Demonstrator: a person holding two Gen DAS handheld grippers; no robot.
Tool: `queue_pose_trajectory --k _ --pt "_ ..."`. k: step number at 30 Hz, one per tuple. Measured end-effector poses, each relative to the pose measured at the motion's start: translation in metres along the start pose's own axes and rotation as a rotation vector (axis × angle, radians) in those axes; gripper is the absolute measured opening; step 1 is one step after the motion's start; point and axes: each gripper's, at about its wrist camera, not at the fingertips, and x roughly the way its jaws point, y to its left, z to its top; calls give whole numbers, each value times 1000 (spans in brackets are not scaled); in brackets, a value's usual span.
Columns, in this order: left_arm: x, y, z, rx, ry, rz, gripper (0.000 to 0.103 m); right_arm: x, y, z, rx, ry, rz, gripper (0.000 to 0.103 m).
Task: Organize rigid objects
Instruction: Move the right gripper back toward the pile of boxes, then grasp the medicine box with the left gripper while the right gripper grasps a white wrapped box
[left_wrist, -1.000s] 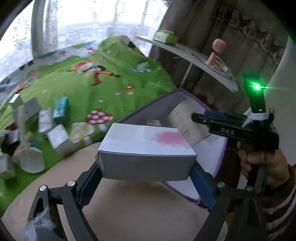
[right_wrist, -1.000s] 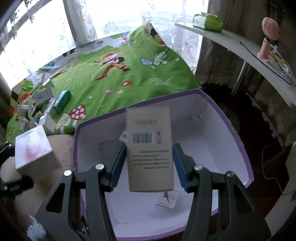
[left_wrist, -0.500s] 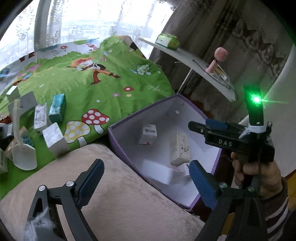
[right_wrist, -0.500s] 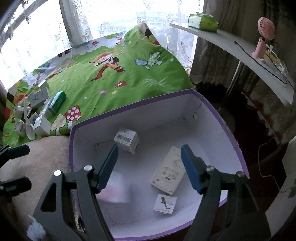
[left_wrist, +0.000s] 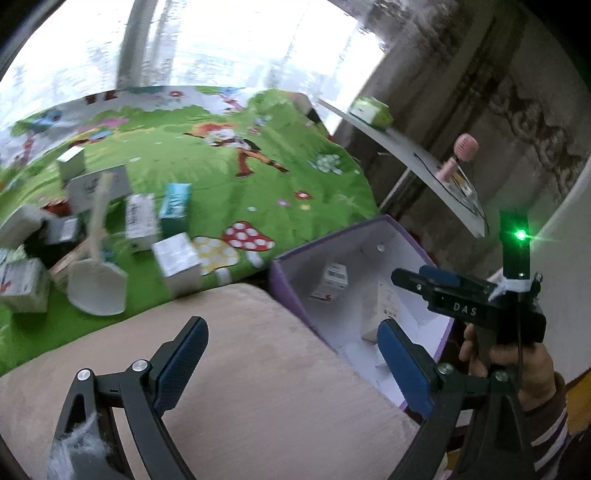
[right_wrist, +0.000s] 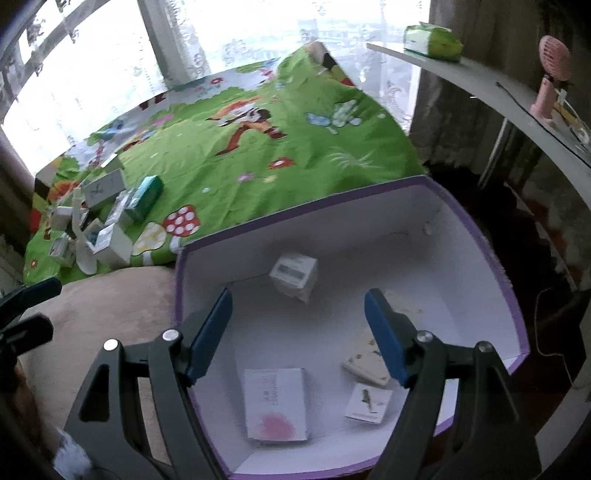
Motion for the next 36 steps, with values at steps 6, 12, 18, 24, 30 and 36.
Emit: queue_pose_trajectory --k 6,12,18,24,30,36 --pt "-21 37 -7 -99 -47 26 93 5 32 -2 -43 10 52 77" --pt "-38 71 -17 -182 -79 55 92 9 64 -4 -101 13 86 77" --pt "-55 103 -25 -243 -113 114 92 15 92 -3 -140 32 144 77" --pt "-71 138 -27 -285 -142 185 92 27 125 1 -177 54 181 77" --pt "-77 167 -23 -296 -138 257 92 38 153 5 -213 73 206 77" --pt "-65 188 -7 -277 -99 306 92 51 171 15 -234 87 205 77"
